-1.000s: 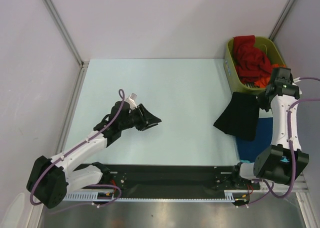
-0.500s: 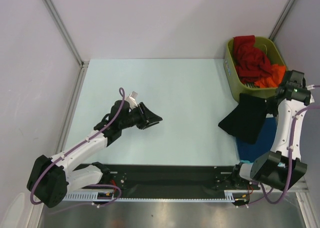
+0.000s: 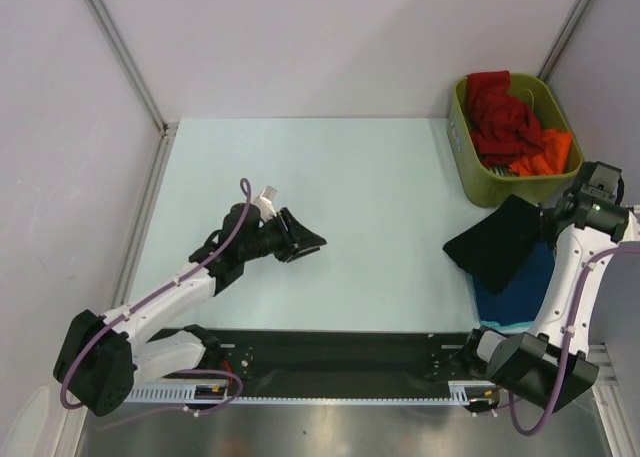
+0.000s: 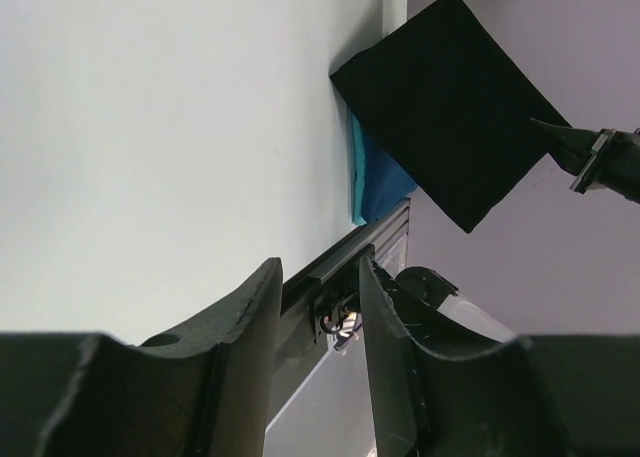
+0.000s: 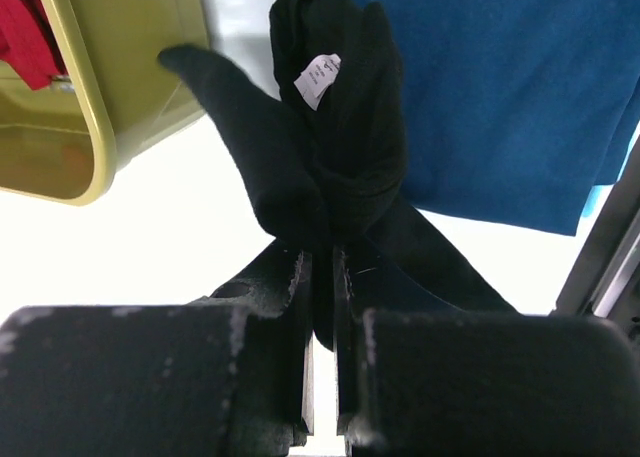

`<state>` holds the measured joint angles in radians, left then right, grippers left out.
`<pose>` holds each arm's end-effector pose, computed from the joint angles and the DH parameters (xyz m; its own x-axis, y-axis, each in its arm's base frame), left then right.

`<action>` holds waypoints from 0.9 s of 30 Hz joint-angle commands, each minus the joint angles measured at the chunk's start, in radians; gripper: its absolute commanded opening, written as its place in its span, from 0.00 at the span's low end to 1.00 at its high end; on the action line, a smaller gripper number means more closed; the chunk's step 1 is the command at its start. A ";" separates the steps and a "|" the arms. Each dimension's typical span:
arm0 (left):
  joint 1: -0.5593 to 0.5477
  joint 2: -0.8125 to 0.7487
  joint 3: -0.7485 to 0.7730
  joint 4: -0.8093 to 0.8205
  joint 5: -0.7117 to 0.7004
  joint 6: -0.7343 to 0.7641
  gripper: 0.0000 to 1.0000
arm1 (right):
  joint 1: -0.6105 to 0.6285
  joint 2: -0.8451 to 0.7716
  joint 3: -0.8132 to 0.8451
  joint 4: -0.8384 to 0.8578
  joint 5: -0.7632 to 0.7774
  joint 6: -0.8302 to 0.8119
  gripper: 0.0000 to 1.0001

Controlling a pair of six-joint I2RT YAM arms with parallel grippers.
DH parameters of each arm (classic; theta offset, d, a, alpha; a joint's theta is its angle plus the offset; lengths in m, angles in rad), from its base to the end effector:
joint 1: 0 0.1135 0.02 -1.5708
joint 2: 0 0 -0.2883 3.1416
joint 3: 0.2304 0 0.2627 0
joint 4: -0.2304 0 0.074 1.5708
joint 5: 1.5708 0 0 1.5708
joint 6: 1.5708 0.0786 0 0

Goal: Fold and stack the t-shirts
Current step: Neatly place the folded tshirt to the corner

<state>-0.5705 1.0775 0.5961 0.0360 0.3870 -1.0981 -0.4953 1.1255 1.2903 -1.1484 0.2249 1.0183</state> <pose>0.2116 -0.1710 0.2389 -0.8656 -0.4242 -0.2661 0.0354 0.4783 -0.8775 0.1867 -0.1208 0.3494 0.1025 0.8877 -0.4488 0.9237 0.0825 0.3742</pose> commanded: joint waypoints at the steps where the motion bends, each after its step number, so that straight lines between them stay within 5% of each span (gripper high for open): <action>1: -0.011 -0.016 0.001 0.036 0.019 0.004 0.43 | -0.034 -0.044 0.014 0.006 0.059 0.062 0.00; 27: -0.046 0.022 0.019 0.056 0.027 0.009 0.44 | -0.199 -0.104 -0.063 0.039 0.042 -0.055 0.00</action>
<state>-0.6094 1.0950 0.5961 0.0437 0.3973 -1.0977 -0.6701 1.0458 1.2072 -1.1454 0.2203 0.9916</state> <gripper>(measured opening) 0.438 0.058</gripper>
